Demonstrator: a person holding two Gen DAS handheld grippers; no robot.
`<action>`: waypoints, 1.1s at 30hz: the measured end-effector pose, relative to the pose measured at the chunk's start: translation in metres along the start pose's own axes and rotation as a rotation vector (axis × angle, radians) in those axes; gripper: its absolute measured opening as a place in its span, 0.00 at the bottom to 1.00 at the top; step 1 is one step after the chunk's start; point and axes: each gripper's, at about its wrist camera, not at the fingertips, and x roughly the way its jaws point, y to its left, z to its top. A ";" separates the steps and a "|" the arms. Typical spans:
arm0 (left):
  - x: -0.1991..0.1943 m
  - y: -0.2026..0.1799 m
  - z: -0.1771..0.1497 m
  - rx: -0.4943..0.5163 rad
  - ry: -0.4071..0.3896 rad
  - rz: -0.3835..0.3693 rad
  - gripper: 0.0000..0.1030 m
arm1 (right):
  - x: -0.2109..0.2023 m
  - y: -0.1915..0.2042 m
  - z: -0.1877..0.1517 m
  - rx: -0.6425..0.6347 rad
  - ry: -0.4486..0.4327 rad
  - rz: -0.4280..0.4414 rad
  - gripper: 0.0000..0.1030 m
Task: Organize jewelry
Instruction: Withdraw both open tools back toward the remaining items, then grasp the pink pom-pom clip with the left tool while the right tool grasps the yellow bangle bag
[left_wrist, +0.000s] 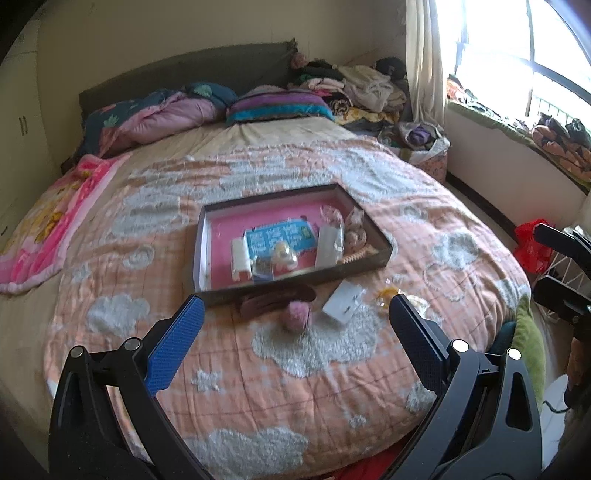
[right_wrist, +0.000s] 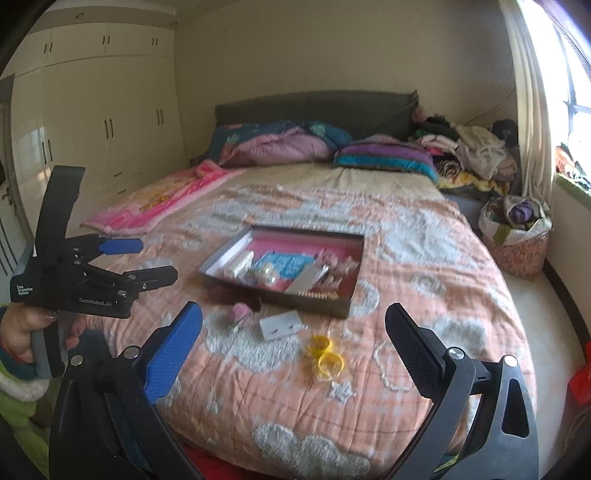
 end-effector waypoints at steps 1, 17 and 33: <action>0.002 0.001 -0.003 0.000 0.008 0.001 0.91 | 0.006 0.001 -0.003 -0.002 0.019 0.005 0.96; 0.040 0.017 -0.037 -0.037 0.111 0.016 0.91 | 0.060 0.021 -0.030 -0.045 0.163 0.071 0.96; 0.083 0.024 -0.052 -0.056 0.179 -0.013 0.91 | 0.101 0.012 -0.048 -0.037 0.255 0.074 0.96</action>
